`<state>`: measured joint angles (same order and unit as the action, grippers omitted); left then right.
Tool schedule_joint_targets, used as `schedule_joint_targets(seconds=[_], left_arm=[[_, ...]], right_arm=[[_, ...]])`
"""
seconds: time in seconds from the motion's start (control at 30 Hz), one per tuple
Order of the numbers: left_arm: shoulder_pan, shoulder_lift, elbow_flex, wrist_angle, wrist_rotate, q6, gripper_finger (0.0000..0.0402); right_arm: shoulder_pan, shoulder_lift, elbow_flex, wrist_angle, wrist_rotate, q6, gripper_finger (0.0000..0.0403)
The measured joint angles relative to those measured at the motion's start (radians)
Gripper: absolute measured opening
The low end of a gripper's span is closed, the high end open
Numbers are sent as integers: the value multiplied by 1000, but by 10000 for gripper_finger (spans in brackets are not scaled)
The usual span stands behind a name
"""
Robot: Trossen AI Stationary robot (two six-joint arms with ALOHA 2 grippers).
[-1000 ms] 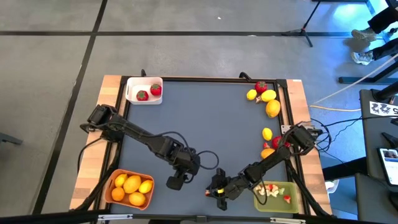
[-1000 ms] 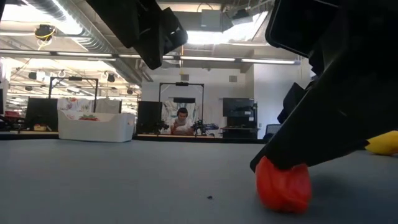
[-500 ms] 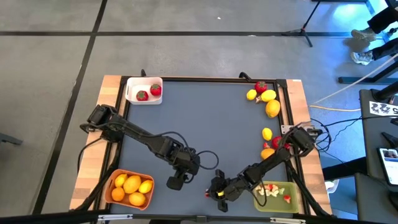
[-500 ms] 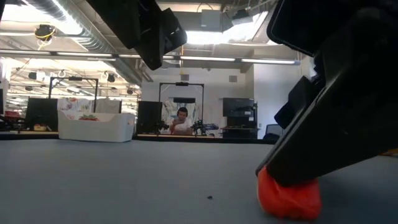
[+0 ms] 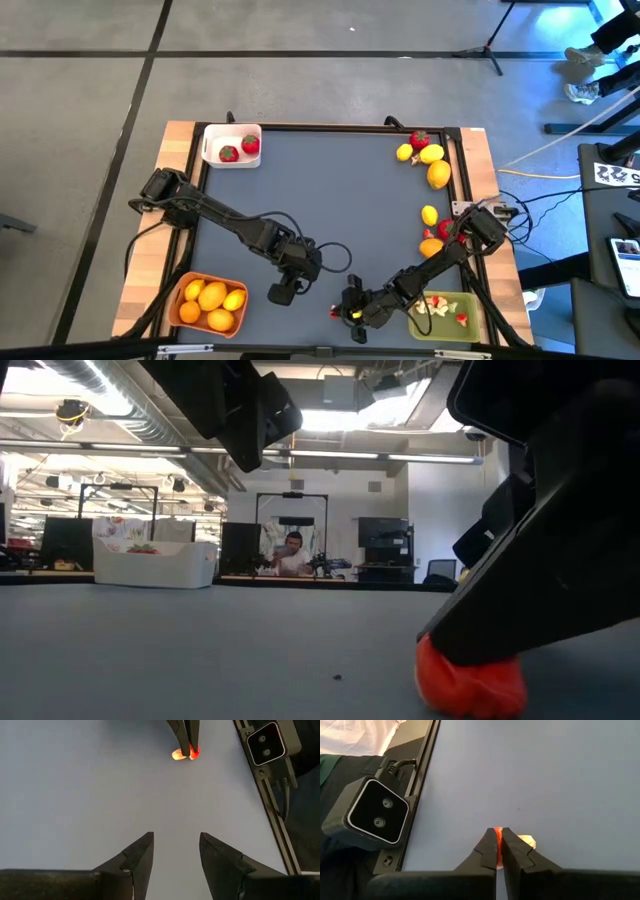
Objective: Sort produce into baskets
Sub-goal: Put the red mushroom into the yellow bin
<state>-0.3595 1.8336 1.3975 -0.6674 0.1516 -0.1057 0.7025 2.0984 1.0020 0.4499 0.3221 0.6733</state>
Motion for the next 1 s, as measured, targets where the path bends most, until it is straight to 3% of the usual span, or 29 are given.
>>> schedule_joint_targets(seconds=[0.17, 0.43, 0.77, 1.0], left_arm=[[0, 0, 0, 8, -3, 1, 155], [-1, 0, 0, 3, -7, 1, 155], [1, 0, 0, 27, -11, 8, 155], [1, 0, 0, 29, -14, 11, 155]], right_arm=[[10, -45, 19, -66, -10, -23, 6], [56, -158, 72, -354, 51, 11, 7], [156, -331, 83, -591, 164, 136, 8], [236, -437, 84, -721, 207, 317, 9]])
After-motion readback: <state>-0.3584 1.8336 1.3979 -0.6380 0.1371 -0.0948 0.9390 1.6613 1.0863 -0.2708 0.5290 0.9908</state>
